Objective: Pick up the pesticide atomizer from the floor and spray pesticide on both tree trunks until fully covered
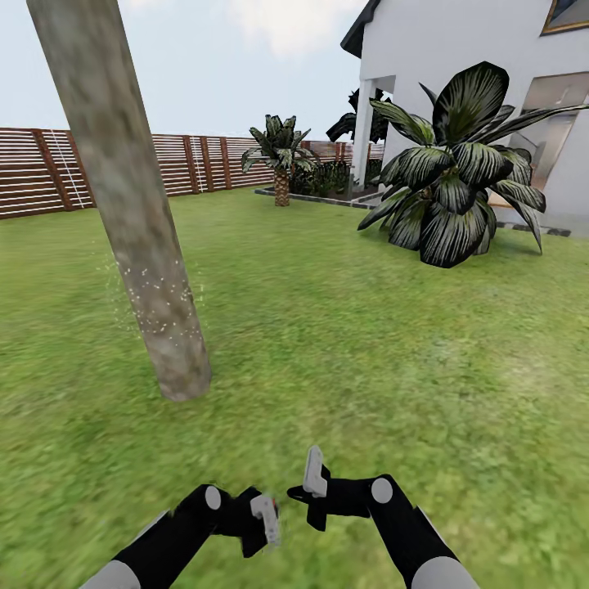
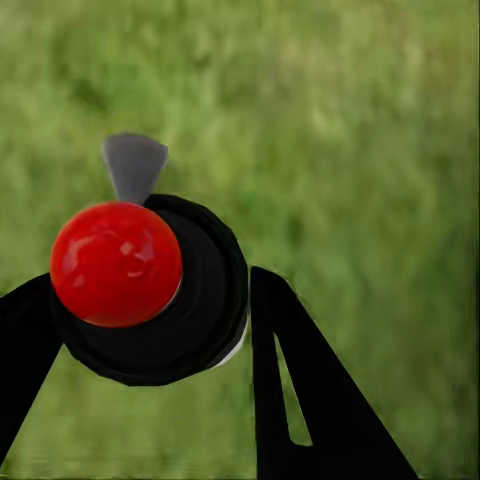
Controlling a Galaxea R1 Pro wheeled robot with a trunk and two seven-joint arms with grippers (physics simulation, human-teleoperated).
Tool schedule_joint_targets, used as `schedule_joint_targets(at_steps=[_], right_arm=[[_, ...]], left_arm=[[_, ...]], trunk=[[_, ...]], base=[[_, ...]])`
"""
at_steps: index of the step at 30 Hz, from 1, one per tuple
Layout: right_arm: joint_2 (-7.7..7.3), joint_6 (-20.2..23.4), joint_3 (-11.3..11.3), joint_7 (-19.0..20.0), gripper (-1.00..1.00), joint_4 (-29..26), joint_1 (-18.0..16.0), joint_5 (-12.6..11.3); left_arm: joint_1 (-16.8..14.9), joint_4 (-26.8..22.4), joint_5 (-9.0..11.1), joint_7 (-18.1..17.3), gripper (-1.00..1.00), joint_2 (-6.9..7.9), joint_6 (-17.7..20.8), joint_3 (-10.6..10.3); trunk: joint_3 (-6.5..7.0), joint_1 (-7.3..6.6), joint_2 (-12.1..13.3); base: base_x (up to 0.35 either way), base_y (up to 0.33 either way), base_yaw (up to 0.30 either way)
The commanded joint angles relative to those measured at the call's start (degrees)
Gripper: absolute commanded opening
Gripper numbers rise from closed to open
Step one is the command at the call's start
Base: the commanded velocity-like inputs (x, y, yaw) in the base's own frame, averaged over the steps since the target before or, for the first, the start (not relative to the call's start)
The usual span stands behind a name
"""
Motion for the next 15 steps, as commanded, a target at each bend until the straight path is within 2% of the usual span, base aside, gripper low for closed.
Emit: schedule_joint_targets(at_steps=[1,6,9,12,13,15], right_arm=[[-0.01,0.0,0.0,0.0,-1.0,-0.01,0.0,0.0],[-0.03,0.0,0.0,0.0,-1.0,-0.02,0.0,0.0],[-0.04,0.0,0.0,0.0,-1.0,-0.02,0.0,0.0],[-0.04,0.0,0.0,0.0,-1.0,-0.02,0.0,0.0],[-0.05,0.0,0.0,0.0,1.0,-0.02,0.0,0.0],[-0.11,0.0,0.0,0.0,1.0,-0.02,0.0,0.0]], left_arm=[[-0.14,2.2,0.19,0.41,-1.0,0.16,-0.06,0.26],[-0.26,8.58,-0.56,4.27,-1.0,0.75,0.01,0.42],[-0.81,9.65,-1.64,4.95,-1.0,1.5,0.16,0.49],[-1.14,9.86,-1.87,5.47,-1.0,3.06,0.28,0.58],[-1.17,9.86,-1.88,5.79,-1.0,3.41,0.32,0.6],[-1.21,9.86,-1.89,6.73,-1.0,4.15,0.45,1.48]], trunk=[[0.01,0.0,0.0],[0.01,0.0,0.0],[0.01,0.0,0.0],[0.01,0.0,0.0],[0.01,0.0,0.0],[0.01,0.0,0.0]], base=[[0.0,0.0,0.0],[0.0,0.0,0.0],[0.0,0.0,0.0],[0.0,0.0,0.0],[0.0,0.0,0.0],[0.0,0.0,0.0]])
